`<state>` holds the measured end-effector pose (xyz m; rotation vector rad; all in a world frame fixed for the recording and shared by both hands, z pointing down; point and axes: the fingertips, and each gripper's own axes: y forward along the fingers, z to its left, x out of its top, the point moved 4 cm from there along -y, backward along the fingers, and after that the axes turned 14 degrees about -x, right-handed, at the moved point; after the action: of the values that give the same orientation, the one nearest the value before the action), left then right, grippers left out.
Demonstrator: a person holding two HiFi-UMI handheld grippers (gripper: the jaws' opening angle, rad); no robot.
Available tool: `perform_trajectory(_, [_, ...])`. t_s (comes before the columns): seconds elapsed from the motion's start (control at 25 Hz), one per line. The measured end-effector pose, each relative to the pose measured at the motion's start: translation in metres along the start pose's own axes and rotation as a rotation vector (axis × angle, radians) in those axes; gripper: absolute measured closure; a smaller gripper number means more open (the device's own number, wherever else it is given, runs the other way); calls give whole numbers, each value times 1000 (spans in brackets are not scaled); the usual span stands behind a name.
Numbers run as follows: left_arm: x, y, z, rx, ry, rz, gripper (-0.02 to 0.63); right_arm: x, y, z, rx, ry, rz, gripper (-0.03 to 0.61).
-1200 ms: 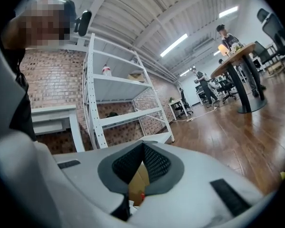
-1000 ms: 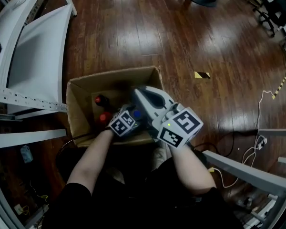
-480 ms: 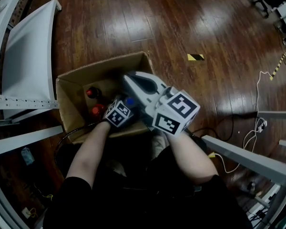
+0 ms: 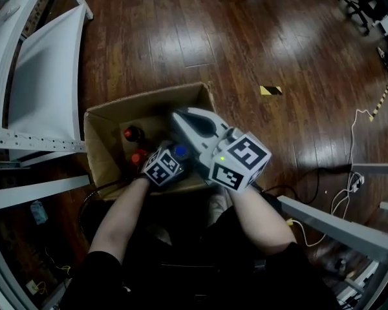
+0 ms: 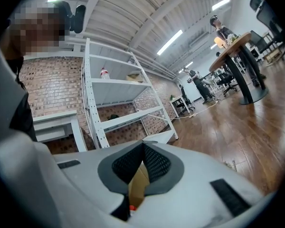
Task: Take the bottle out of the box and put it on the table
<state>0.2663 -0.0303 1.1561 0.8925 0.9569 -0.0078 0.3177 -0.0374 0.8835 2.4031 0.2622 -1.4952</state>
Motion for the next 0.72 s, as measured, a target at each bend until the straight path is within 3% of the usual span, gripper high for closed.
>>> perform_trajectory(0.2, [28,-34,-3,30,-11,-87,318,4,7,-3,-14,-24,-7,574])
perform_trajectory(0.4, [70,-91,-5,132,-54,-230,318,6,8,-8,-62,-120,-23,574])
perform_trajectory(0.72, [95,-204,-5,268,-103,-492,321,6,21,-6,-52,-115,-18,574])
